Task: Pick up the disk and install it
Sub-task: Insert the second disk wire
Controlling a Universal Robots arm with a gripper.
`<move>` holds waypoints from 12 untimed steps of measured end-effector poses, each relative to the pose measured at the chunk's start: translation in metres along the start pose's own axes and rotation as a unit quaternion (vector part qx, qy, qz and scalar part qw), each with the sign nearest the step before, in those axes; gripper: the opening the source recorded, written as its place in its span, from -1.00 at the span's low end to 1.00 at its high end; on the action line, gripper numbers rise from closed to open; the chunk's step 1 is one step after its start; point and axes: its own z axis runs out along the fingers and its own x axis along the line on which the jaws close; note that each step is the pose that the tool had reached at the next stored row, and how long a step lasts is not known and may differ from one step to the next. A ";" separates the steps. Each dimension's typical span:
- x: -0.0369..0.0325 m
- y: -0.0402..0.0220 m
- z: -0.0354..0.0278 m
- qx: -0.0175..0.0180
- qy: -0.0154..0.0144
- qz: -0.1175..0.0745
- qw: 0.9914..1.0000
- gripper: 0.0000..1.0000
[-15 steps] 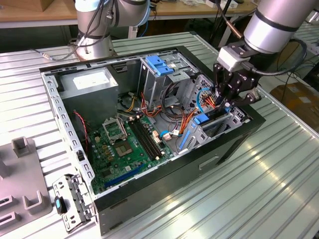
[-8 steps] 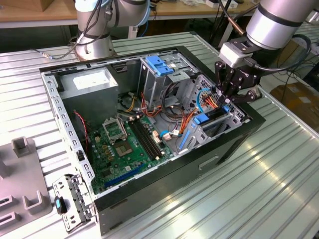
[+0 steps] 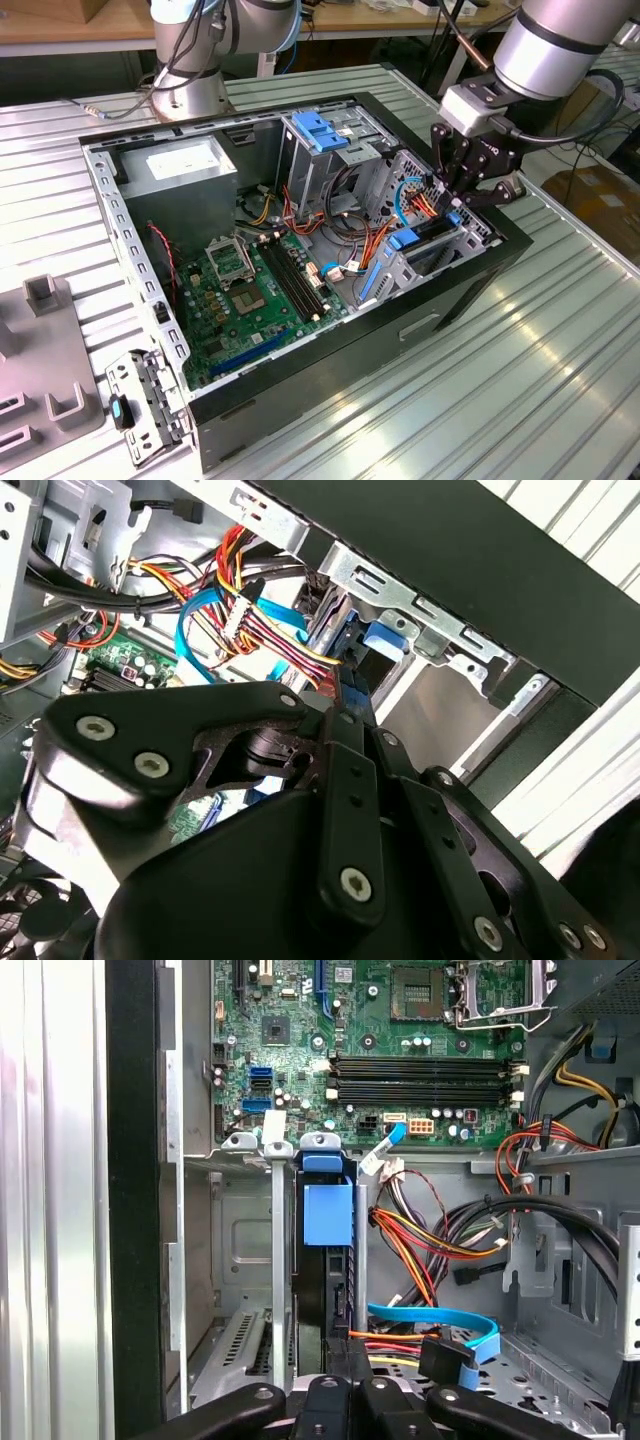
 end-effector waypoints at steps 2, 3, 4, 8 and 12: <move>0.0000 0.0137 -0.0011 0.000 0.000 0.000 1.000 -0.79; 0.0000 0.0137 -0.0024 0.000 0.000 0.000 1.000 -0.79; -0.0001 0.0138 -0.0055 0.000 0.000 0.000 1.000 -0.79; -0.0012 0.0131 -0.0279 -0.003 0.000 0.000 1.000 -0.79; -0.0085 0.0126 -0.0394 -0.006 0.003 0.000 1.000 -0.79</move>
